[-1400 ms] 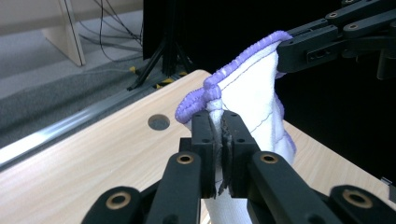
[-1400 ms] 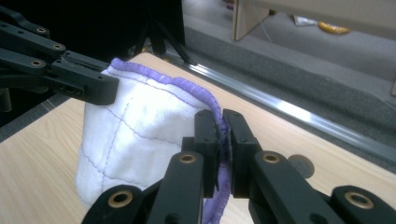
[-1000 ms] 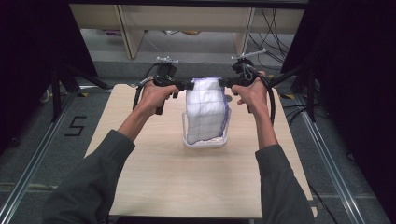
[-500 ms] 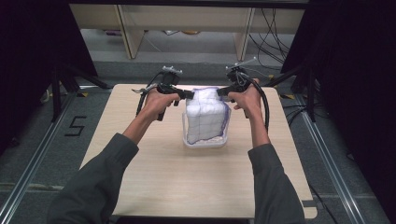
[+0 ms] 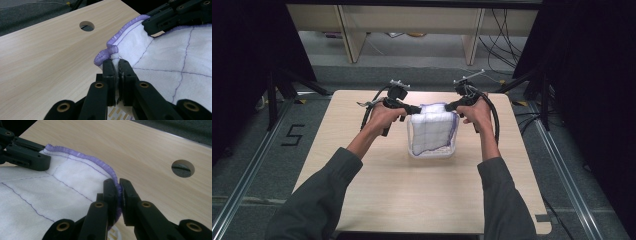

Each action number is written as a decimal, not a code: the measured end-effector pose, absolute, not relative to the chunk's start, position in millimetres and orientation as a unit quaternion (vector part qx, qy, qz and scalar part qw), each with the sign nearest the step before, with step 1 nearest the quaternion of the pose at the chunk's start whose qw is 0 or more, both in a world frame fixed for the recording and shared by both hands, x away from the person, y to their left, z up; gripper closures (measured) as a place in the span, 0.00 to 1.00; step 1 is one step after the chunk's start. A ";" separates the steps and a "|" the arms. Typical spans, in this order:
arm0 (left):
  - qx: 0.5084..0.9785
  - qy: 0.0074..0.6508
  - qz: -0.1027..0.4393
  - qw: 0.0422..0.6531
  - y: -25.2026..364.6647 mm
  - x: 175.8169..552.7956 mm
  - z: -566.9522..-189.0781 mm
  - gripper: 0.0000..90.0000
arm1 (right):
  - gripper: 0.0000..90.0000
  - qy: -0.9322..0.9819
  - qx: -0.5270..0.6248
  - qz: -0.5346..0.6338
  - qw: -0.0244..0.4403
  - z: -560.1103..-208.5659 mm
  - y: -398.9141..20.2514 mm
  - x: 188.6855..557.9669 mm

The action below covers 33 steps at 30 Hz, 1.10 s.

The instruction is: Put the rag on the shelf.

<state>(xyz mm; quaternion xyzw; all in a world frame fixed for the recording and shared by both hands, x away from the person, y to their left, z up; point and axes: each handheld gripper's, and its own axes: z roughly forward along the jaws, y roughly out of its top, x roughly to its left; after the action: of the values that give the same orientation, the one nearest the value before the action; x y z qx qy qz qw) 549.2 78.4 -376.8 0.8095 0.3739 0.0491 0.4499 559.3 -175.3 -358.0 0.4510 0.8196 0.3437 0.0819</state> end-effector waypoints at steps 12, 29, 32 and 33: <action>0.810 0.375 0.038 0.449 78.1 547.2 -383.4 0.94 | 0.92 0.824 0.454 0.334 0.063 -365.6 -178.6 560.2; 0.796 0.398 0.036 0.455 89.9 549.1 -384.4 0.75 | 0.73 0.805 0.482 0.339 0.067 -366.9 -188.8 560.9; 0.789 0.402 0.034 0.463 94.3 549.5 -382.1 0.73 | 0.73 0.799 0.488 0.343 0.069 -363.5 -192.3 559.6; 0.787 0.404 0.041 0.465 97.5 549.2 -379.0 0.72 | 0.73 0.799 0.486 0.346 0.074 -360.0 -196.7 559.3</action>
<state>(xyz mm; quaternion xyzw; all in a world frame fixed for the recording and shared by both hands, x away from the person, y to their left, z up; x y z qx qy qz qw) 549.2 97.5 -379.0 0.7868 0.4040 0.0408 0.4648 559.3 -196.7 -360.0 0.4864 0.7988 0.3462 0.0739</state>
